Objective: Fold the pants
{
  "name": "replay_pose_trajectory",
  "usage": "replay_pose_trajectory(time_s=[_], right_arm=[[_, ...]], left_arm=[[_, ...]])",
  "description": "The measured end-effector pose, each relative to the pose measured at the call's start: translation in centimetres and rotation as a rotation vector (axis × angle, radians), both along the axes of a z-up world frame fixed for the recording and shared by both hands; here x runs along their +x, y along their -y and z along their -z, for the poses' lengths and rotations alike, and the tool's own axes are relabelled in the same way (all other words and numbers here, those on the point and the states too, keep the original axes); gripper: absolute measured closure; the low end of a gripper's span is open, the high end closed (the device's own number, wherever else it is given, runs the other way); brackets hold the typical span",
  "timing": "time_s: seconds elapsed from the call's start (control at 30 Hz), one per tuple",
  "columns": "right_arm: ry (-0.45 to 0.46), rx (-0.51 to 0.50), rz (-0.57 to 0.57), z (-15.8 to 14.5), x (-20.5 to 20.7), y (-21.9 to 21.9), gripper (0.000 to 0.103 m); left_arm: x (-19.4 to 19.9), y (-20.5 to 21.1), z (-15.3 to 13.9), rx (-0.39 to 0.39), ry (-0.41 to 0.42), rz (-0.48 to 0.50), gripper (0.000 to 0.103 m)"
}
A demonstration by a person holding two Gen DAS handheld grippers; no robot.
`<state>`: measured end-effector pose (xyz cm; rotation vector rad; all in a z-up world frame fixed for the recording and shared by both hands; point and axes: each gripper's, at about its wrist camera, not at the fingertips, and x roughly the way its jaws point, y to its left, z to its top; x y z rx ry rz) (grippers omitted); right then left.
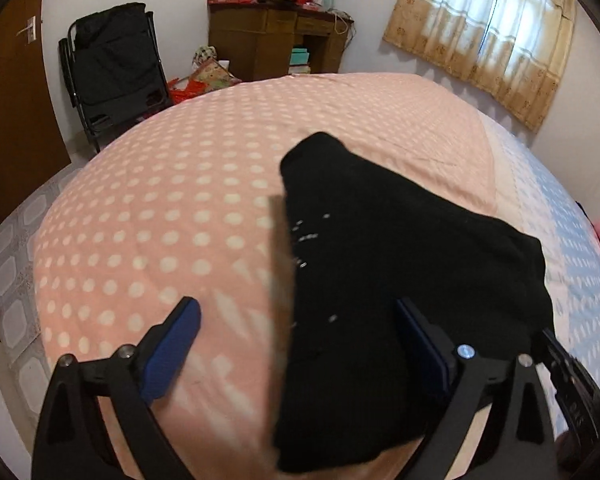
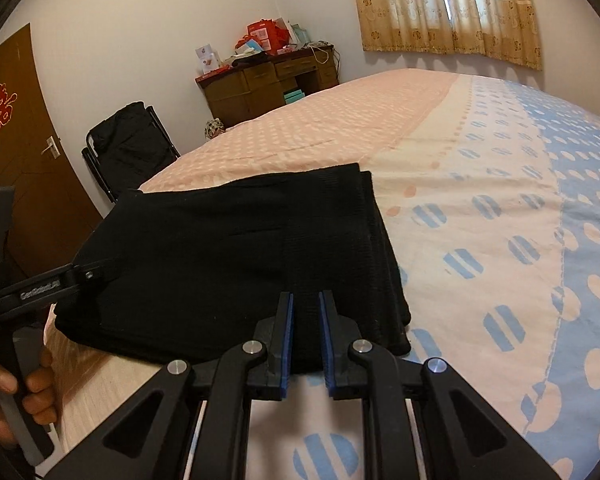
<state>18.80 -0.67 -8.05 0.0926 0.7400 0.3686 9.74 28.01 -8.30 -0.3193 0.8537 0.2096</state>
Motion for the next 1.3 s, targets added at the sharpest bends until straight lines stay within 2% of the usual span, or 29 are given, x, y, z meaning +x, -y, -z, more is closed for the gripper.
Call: replay_pose_trajectory(time_s=[0.13,0.2,0.27,0.33,0.43,0.53,0.6,0.63,0.7,0.73,0.77,0.87,0.97,1.07,1.13,1.2,1.23,1.3], right_arm=[[0.005,-0.006,0.0,-0.2,-0.2,-0.2,0.089],[0.019,-0.002,0.003,-0.9,-0.6,0.0,0.089],[0.081,-0.005,0.026,-2.2,-1.6,0.2,0.089],[0.146,0.001,0.009,-3.6,-2.8,-0.3,0.089],[0.156,0.002,-0.071,-4.3,-3.8,-2.2,0.089],[0.074,0.019,-0.118,-2.5,-3.8,-3.5,0.089],[-0.04,0.025,-0.106,0.1,-3.0,-3.6,0.089],[-0.069,0.039,-0.099,0.9,-2.8,-3.4,0.089],[-0.073,0.109,-0.089,1.1,-2.9,-2.4,0.089],[-0.088,0.119,-0.089,1.0,-2.7,-2.3,0.089],[-0.104,0.126,-0.093,1.1,-2.5,-2.2,0.089],[-0.106,0.113,-0.089,1.0,-2.7,-2.3,0.089],[-0.106,0.143,-0.058,0.4,-3.5,-2.1,0.089],[-0.052,0.199,-0.018,-1.2,-5.6,-0.9,0.088],[-0.029,0.197,0.003,-2.0,-6.6,-0.6,0.078],[-0.008,0.184,0.02,-2.7,-7.7,-0.4,0.046],[0.001,0.179,0.029,-3.1,-8.1,-0.5,0.041],[0.031,0.185,0.042,-3.9,-9.4,0.0,0.039]], left_arm=[[-3.0,-1.0,-1.2,-0.043,0.002,-0.027,0.004],[-4.7,-1.0,-2.5,0.021,0.038,-0.064,0.005],[-5.5,-1.2,-3.5,0.104,0.074,-0.087,0.005],[-5.5,-1.5,-4.3,0.128,0.11,-0.091,0.005],[-4.0,-0.4,-5.1,0.073,0.176,-0.01,0.006],[-2.4,2.1,-5.4,0.016,0.258,0.145,0.006],[-0.6,3.5,-4.2,0.006,0.224,0.197,0.008],[-0.2,3.5,-3.7,-0.005,0.194,0.202,0.01],[1.0,3.2,-1.1,-0.035,0.084,0.179,0.012],[1.5,3.1,0.1,0.003,0.055,0.168,0.014],[1.2,3.4,0.3,0.059,0.067,0.172,0.012],[1.2,4.1,0.1,0.118,0.036,0.188,0.012],[0.9,3.7,-0.4,0.11,0.013,0.15,0.011],[-0.3,2.9,-0.9,0.098,-0.001,0.088,0.009],[-1.8,2.9,-1.3,0.103,0.021,0.064,0.009],[-3.1,3.2,-1.8,0.144,0.046,0.046,0.007],[-3.8,3.5,-2.1,0.176,0.057,0.039,0.007],[-5.3,4.3,-2.6,0.249,0.084,0.037,0.006]])
